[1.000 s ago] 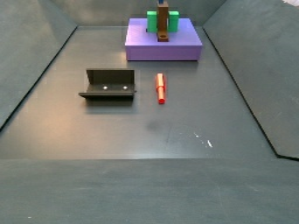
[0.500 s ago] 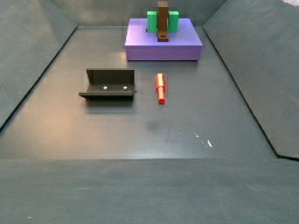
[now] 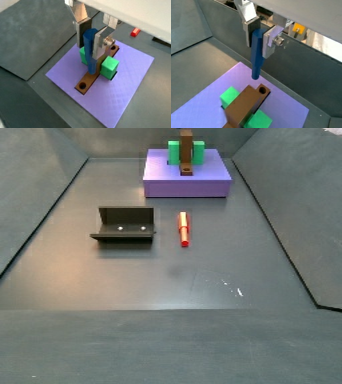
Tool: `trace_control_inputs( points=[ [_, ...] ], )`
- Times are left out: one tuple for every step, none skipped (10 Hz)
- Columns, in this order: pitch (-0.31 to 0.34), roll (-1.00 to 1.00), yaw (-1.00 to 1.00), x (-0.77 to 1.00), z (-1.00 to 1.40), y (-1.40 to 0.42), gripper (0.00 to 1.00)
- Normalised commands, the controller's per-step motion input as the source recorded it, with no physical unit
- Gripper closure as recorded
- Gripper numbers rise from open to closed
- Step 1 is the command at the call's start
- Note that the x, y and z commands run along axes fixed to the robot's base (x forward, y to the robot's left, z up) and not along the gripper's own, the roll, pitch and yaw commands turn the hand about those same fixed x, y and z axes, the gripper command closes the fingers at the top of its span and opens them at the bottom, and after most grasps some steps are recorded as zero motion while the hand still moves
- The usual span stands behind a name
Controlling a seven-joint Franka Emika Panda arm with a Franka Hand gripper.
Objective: Pick up the blue object. Move up. Place the blue object on the fixture. Regrasp the blue object. Move to above the board. Insert the blue object.
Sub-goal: Insert the blue object.
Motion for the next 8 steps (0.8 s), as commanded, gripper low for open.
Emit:
trace_control_inputs(
  points=[
    [0.051,0.27,0.00,0.00,-0.35,-0.78,1.00],
    [0.034,0.20,0.00,-0.01,-0.61,-0.64,1.00],
    [0.069,0.13,-0.03,-0.03,-0.90,-0.32,1.00],
    [0.069,0.11,-0.07,-0.03,-0.91,-0.17,1.00],
    [0.116,0.16,-0.11,0.00,-0.67,-0.03,1.00],
    [0.160,0.15,-0.13,-0.01,-0.07,0.13,1.00],
    [0.104,0.04,-0.11,-0.07,0.00,0.15,1.00],
    [0.066,0.05,-0.07,-0.04,0.00,0.00,1.00]
  ],
)
